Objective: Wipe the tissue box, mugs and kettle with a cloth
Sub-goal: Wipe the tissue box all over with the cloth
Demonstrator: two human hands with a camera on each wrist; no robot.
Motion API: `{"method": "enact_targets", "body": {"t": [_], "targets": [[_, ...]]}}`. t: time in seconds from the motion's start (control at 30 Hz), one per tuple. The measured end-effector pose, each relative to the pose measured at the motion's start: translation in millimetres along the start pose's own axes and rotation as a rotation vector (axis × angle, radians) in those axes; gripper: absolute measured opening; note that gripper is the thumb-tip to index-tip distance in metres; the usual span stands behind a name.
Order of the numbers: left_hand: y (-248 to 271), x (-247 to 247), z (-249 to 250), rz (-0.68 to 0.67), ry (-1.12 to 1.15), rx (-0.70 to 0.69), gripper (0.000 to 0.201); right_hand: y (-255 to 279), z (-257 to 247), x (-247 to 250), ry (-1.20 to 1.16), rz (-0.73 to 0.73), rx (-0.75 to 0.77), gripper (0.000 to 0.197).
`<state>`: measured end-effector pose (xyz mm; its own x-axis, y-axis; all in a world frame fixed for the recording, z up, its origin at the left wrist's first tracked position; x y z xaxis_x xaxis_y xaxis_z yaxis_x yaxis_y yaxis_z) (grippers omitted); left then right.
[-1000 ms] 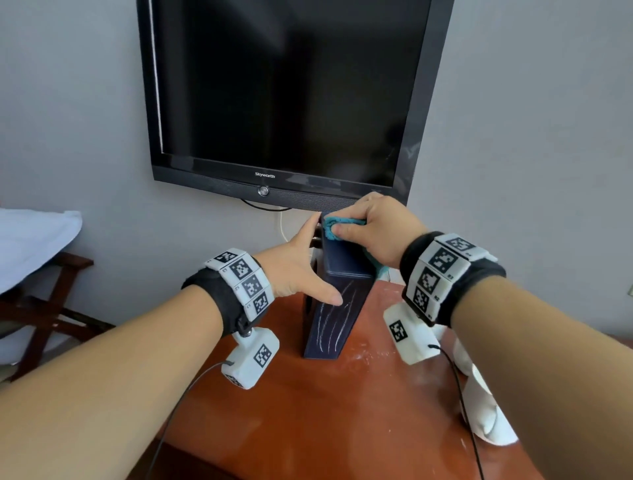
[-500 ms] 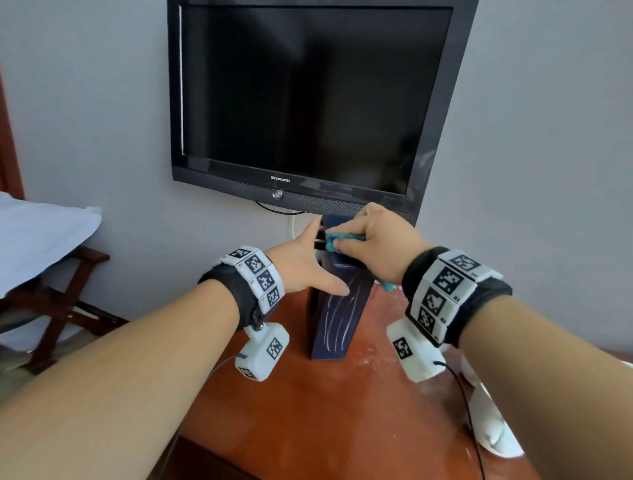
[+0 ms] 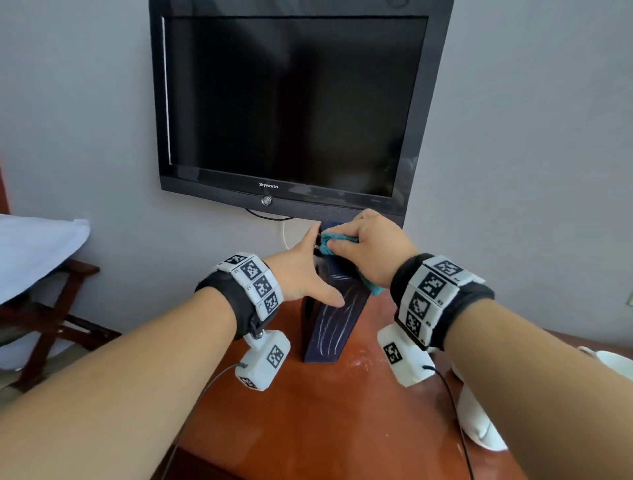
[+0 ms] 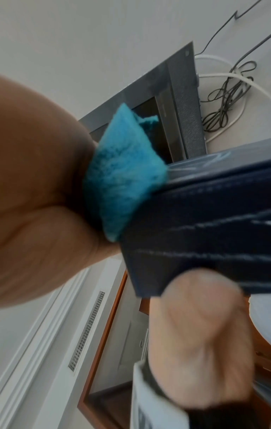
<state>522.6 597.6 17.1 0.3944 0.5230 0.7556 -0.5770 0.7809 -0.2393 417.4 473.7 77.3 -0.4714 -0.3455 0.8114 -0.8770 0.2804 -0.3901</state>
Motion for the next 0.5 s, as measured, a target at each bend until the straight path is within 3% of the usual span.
{"method": "enact_targets", "body": {"t": [0.33, 0.5], "targets": [[12.7, -2.6, 1.5, -0.068, -0.058, -0.091, 0.148, -34.9, 2.3, 15.8, 0.079, 0.072, -0.111, 0.023], [2.2, -2.2, -10.6, -0.071, -0.018, -0.064, 0.152, -23.7, 30.2, 21.1, -0.042, 0.111, -0.166, 0.023]]}}
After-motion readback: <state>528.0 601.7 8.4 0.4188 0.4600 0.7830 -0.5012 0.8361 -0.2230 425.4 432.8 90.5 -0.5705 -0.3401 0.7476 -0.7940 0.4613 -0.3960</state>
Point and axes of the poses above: each hand's wrist, its own y-axis away from the middle knuckle, its own x-axis out of the back of the hand, z = x × y, the point moved 3 cm from there along -y, towards the middle knuckle, and after that the axes turned 11 degrees about -x, right-handed, at the moved point
